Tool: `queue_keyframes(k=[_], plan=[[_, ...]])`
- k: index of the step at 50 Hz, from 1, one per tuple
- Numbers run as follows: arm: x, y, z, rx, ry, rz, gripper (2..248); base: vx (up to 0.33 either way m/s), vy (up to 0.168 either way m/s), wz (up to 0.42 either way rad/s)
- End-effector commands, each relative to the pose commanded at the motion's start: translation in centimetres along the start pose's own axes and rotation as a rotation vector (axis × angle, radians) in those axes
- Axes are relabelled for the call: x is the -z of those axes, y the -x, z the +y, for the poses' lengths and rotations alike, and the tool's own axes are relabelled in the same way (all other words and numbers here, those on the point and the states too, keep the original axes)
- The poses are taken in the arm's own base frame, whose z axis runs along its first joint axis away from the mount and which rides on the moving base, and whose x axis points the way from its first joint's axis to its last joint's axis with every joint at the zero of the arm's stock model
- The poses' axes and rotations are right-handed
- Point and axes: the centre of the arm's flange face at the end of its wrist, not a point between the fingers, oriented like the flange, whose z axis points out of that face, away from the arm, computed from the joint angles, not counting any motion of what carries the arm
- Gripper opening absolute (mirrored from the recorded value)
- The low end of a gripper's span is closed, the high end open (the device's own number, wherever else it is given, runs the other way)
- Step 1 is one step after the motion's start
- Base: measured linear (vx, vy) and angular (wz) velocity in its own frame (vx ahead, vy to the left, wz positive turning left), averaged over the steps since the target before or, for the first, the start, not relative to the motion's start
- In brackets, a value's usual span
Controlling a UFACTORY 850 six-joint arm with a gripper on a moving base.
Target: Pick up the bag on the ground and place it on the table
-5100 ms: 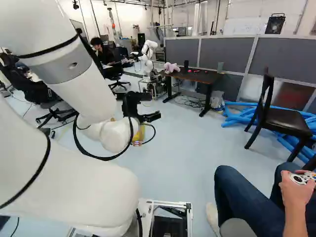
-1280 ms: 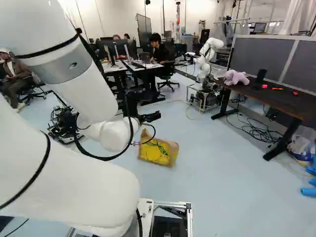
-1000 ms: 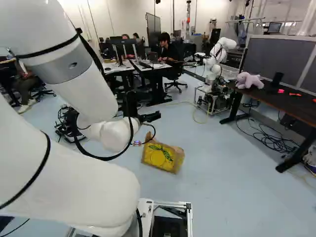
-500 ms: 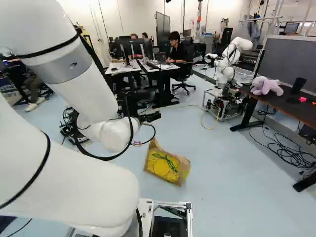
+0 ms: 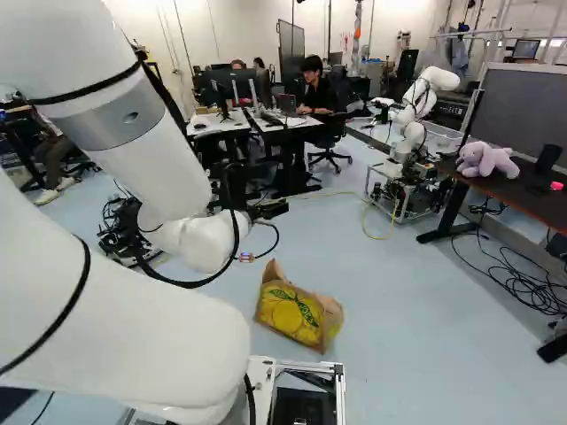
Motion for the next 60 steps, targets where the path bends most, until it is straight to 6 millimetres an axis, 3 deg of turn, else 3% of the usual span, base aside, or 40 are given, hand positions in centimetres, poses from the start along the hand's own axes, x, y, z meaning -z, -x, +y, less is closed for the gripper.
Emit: queue_keyframes(k=[35,60], plan=[[-6.0,-2.3,0.2,-0.024,0.028,-0.063,247,0.016,0.001,0.001],[-12.0,-1.3,1.8,-0.108,0.130,-0.219,247,0.000,0.000,0.000]])
